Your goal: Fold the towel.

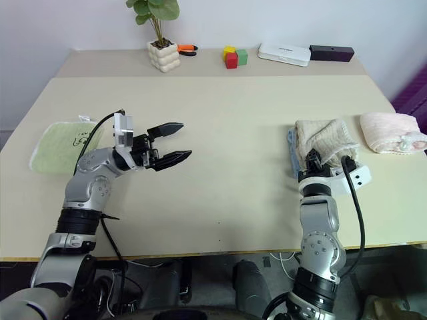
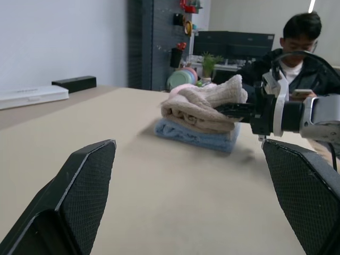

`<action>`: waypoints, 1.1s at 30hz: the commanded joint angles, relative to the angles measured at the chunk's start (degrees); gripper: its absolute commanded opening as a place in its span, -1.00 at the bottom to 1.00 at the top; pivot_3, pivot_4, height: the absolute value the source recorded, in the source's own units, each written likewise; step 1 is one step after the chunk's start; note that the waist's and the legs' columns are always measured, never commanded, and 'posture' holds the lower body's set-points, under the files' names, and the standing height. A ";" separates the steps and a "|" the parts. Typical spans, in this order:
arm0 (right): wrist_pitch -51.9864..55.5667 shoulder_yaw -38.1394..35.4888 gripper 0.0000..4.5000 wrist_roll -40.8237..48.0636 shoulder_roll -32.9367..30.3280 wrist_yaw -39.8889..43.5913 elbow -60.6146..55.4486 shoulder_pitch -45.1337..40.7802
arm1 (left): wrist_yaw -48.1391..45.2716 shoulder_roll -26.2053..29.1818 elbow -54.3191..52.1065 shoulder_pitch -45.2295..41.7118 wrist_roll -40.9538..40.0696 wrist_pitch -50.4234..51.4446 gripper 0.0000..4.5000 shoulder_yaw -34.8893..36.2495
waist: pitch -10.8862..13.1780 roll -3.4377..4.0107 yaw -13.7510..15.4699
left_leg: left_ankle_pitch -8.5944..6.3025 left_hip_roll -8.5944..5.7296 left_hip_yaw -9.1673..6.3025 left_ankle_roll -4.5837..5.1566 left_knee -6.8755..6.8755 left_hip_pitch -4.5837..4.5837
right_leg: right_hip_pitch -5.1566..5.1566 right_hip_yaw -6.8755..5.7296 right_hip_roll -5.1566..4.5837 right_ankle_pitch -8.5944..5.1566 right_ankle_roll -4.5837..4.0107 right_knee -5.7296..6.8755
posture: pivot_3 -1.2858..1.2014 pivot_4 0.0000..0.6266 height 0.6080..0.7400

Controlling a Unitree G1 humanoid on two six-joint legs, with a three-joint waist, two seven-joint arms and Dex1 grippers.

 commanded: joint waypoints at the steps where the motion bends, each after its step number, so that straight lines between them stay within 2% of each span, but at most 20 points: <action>1: 0.46 1.38 -0.97 -3.12 -1.37 -0.28 0.31 0.39 | 0.58 0.29 -2.53 0.09 -1.05 0.06 1.00 0.90 | 0.00 0.00 -0.01 | 0.00 0.00 0.00 0.00 0.00 0.00 | 0.00 0.00 0.00 0.00 0.00 0.00 | 0.03 -0.52 0.92; 4: -0.51 0.66 -0.97 -2.57 -1.08 -0.23 0.17 -0.41 | 0.77 0.18 -2.48 0.06 -0.94 -0.09 1.00 0.79 | 0.00 0.00 -0.02 | 0.00 0.00 0.01 0.00 0.01 0.00 | 0.00 0.00 0.00 0.00 0.00 0.00 | 0.03 -0.52 0.92; 5: -0.58 0.39 -0.84 -2.76 -1.12 -0.66 0.27 -0.49 | 0.78 0.15 -2.41 0.00 -0.84 -0.23 1.00 0.75 | 0.00 0.00 -0.02 | 0.00 0.00 0.00 0.00 0.01 0.00 | 0.00 0.00 0.00 0.00 0.00 0.00 | 0.03 -0.52 0.92; 7: -0.11 0.55 -0.51 -3.25 -1.61 -0.58 0.08 -0.20 | 0.82 0.00 -2.25 -0.17 -0.92 -0.23 1.00 0.79 | 0.00 0.00 -0.01 | 0.00 0.00 0.00 0.00 0.01 0.00 | 0.00 0.00 0.00 0.00 0.00 0.00 | 0.03 -0.52 0.92; 12: 0.66 0.03 0.60 -2.89 -2.68 -0.78 -1.50 -0.33 | 0.85 -0.60 -1.51 -0.31 -0.70 -0.75 1.00 0.55 | 0.00 0.00 0.04 | 0.00 -0.01 0.01 0.00 0.01 0.00 | 0.00 0.00 0.00 0.00 0.00 0.00 | 0.03 -0.52 0.92; 14: 1.57 0.04 0.98 -2.08 -3.36 -0.45 -2.37 0.01 | 0.95 -1.00 -1.27 -0.35 -0.65 -0.96 1.00 0.46 | 0.00 0.00 0.09 | 0.00 -0.01 0.01 0.00 0.02 0.00 | 0.01 0.00 0.00 0.00 0.00 0.00 | 0.03 -0.52 0.92; 24: 5.38 -0.24 0.98 -2.31 -7.65 -1.21 -7.92 5.53 | 1.79 -2.79 -1.23 0.50 -0.60 -2.12 1.00 0.47 | 0.00 0.00 0.15 | 0.00 -0.01 0.01 0.00 0.02 0.00 | 0.02 0.00 0.00 0.00 0.00 0.00 | 0.03 -0.52 0.92; 30: 3.85 -1.02 0.98 -9.98 -9.50 -3.87 -10.17 8.27 | 1.62 -3.63 0.48 -0.13 -0.23 -3.03 1.00 0.42 | 0.00 0.00 0.27 | 0.00 -0.02 0.00 0.00 0.03 0.01 | 0.02 0.00 0.00 0.00 0.00 0.00 | 0.03 -0.52 0.92; 33: 2.97 -3.84 0.98 -13.14 -10.60 -6.04 -9.81 9.12 | 1.06 -3.60 2.64 -1.34 -0.08 -3.96 1.00 0.57 | -0.01 0.00 0.31 | 0.00 -0.05 0.00 0.00 0.06 0.01 | 0.04 0.00 -0.03 0.00 -0.01 -0.01 | 0.03 -0.52 0.92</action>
